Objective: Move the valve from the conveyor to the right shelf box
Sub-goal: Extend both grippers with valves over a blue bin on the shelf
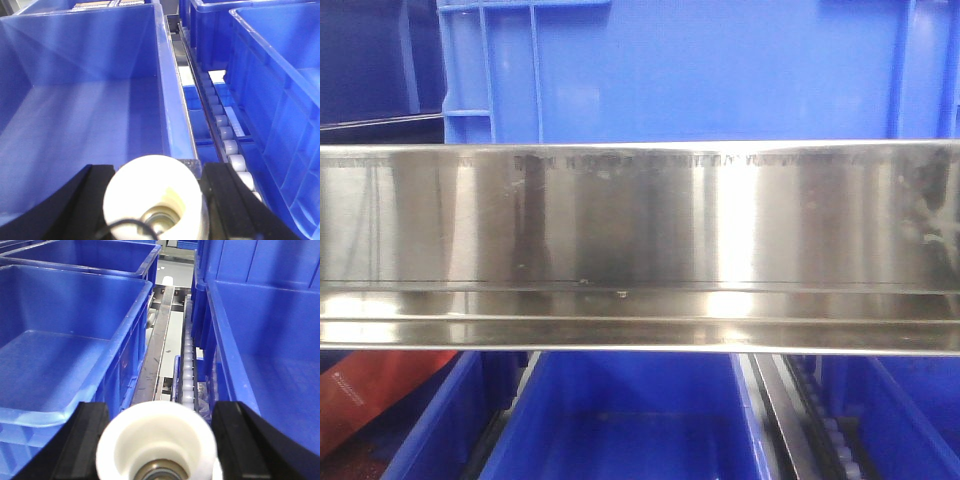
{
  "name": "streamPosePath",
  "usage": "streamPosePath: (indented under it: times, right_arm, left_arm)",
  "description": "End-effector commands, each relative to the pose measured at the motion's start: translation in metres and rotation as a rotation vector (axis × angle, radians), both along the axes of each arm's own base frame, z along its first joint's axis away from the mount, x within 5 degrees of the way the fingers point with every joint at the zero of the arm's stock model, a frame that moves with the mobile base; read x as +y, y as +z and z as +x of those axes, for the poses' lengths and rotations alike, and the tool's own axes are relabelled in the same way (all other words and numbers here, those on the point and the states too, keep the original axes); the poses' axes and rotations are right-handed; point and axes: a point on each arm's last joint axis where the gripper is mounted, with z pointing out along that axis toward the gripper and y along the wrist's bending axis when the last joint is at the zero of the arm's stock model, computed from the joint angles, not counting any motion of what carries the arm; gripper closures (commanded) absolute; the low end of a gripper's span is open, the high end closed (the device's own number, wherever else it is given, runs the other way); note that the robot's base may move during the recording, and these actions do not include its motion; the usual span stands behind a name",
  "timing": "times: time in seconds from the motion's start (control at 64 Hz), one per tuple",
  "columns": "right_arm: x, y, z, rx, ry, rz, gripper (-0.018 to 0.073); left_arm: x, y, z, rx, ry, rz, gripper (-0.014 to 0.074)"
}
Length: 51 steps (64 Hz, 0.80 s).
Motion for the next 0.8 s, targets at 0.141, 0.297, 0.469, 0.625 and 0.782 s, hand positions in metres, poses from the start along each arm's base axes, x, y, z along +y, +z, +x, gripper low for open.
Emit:
streamPosePath:
  times: [0.141,0.297,0.469,0.625,0.782]
  right_arm:
    - [-0.002,0.018,0.0,-0.174,-0.018,0.013,0.0713]
    - [-0.002,0.025,0.0,-0.25,-0.028,0.021,0.0713]
    - [-0.003,0.027,0.0,-0.274,-0.031,0.024,0.0713]
    - [-0.003,0.031,0.0,-0.305,-0.031,0.036,0.0713]
    - [0.001,0.049,0.003,-0.313,-0.006,0.091,0.0713]
  left_arm:
    - [-0.001,0.01,0.002,-0.101,-0.004,-0.004,0.0708]
    - [-0.001,0.014,0.004,-0.147,-0.004,-0.003,0.0708]
    - [-0.001,0.018,0.005,-0.197,-0.003,-0.001,0.0708]
    - [-0.001,0.028,0.007,-0.306,-0.003,-0.001,0.0708]
    - [-0.004,0.046,0.02,-0.337,-0.031,-0.054,0.0708]
